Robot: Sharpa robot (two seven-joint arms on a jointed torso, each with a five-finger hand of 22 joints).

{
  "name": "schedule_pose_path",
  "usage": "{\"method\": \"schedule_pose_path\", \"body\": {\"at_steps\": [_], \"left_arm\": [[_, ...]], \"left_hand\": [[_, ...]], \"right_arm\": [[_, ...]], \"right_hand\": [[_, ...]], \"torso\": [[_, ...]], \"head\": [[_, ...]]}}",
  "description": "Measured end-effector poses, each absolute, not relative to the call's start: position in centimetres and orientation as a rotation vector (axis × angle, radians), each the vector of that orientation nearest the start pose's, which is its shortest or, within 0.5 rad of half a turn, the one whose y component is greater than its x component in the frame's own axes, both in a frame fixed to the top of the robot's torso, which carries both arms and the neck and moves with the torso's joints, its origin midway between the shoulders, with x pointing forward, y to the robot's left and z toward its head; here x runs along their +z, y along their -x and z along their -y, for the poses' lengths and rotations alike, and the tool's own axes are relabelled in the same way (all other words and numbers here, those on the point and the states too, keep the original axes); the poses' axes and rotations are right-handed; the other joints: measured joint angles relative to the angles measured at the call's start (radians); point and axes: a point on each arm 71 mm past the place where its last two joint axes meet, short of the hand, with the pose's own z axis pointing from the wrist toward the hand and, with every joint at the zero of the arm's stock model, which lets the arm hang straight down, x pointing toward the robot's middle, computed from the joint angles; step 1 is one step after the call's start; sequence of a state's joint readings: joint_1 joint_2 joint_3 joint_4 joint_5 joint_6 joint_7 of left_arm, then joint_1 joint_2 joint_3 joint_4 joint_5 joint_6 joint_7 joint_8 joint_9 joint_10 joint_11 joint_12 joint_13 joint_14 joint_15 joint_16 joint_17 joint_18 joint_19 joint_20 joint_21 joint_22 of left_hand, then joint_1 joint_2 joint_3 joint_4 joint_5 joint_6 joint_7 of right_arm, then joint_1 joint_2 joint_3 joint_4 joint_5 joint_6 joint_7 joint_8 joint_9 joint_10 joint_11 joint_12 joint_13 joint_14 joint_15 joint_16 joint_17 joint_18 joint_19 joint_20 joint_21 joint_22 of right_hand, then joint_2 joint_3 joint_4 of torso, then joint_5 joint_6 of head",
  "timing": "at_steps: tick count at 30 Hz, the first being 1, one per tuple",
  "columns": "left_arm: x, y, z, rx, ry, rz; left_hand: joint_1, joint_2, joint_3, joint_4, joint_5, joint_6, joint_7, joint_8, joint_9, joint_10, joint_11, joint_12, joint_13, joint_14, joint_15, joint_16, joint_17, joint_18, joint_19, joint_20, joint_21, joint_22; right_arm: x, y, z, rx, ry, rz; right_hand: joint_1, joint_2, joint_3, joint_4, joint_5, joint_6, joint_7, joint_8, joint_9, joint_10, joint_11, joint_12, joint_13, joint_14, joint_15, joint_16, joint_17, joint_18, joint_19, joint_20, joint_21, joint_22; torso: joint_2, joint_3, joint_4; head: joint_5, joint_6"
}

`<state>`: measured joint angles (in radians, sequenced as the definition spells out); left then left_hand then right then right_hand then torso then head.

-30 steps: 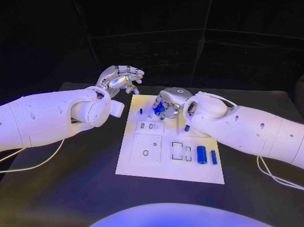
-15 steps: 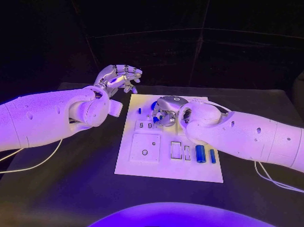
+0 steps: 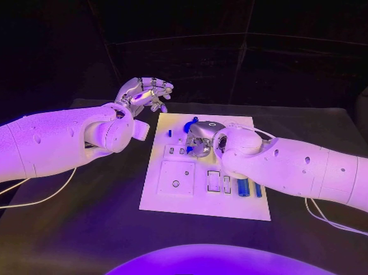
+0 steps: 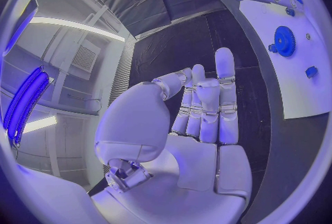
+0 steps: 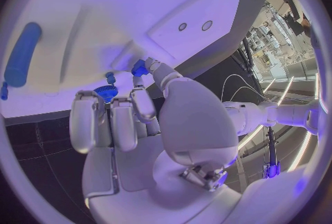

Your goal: Assemble the parts on the task board

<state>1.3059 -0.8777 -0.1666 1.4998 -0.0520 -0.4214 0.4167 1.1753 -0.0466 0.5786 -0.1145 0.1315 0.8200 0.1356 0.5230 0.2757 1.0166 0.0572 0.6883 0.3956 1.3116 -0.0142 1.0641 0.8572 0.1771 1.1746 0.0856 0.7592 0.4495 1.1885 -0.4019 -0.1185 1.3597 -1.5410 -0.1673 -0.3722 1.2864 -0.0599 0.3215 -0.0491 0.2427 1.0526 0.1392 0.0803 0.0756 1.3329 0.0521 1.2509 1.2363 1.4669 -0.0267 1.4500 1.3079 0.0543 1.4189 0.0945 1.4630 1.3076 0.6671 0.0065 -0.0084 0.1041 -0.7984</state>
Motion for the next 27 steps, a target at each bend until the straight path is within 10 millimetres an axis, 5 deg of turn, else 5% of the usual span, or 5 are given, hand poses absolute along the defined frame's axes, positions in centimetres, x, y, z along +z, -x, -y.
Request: {"method": "schedule_pose_path", "body": {"at_steps": [17, 22, 27], "left_arm": [[-17.10, -49.82, -24.14, -1.353, 1.012, -1.382], [-17.11, -49.83, -24.14, -1.352, 1.013, -1.383], [-17.12, -49.84, -24.16, -1.351, 1.013, -1.383]], "left_hand": [[0.000, 0.000, 0.000, 0.000, 0.000, 0.000, 0.000, 0.000, -0.001, 0.000, 0.000, 0.000, 0.000, 0.000, 0.000, 0.000, 0.000, 0.000, 0.000, 0.000, 0.000, 0.000], [0.004, 0.004, 0.004, -0.004, 0.000, 0.000, 0.000, 0.000, -0.003, -0.004, 0.004, 0.000, -0.003, 0.000, 0.000, 0.000, -0.002, 0.000, 0.000, 0.000, -0.007, -0.002], [0.004, 0.004, 0.004, -0.004, 0.000, 0.000, 0.000, 0.000, -0.003, -0.004, 0.004, 0.000, -0.003, 0.000, 0.000, 0.000, -0.002, 0.000, 0.000, 0.000, -0.007, -0.002]], "right_arm": [[-23.05, -47.73, 2.61, 0.533, 0.317, -1.865], [-23.03, -47.73, 2.70, 0.527, 0.318, -1.861], [-22.92, -47.63, 3.02, 0.530, 0.316, -1.840]], "right_hand": [[-0.074, -0.050, -0.067, 0.058, -0.037, -0.024, 0.006, -0.011, -0.006, -0.012, 0.011, -0.016, -0.022, 0.000, 0.007, 0.000, 0.000, 0.000, 0.000, 0.000, 0.000, 0.000], [-0.098, -0.074, -0.145, 0.095, -0.068, -0.072, 0.015, -0.015, -0.007, -0.026, 0.018, -0.022, -0.031, -0.001, 0.015, 0.000, 0.000, 0.000, -0.006, 0.006, -0.005, 0.000], [-0.103, -0.069, -0.251, 0.144, -0.057, -0.094, 0.023, -0.015, -0.007, -0.036, 0.028, -0.022, -0.037, 0.000, 0.022, 0.000, 0.000, 0.000, -0.009, 0.009, -0.009, 0.000]], "torso": [[0.001, 0.0012, 0.0003], [0.001, 0.0013, 0.0003], [0.001, 0.0020, 0.0003]], "head": [[0.001, -0.001], [0.002, -0.001], [0.002, -0.002]]}}
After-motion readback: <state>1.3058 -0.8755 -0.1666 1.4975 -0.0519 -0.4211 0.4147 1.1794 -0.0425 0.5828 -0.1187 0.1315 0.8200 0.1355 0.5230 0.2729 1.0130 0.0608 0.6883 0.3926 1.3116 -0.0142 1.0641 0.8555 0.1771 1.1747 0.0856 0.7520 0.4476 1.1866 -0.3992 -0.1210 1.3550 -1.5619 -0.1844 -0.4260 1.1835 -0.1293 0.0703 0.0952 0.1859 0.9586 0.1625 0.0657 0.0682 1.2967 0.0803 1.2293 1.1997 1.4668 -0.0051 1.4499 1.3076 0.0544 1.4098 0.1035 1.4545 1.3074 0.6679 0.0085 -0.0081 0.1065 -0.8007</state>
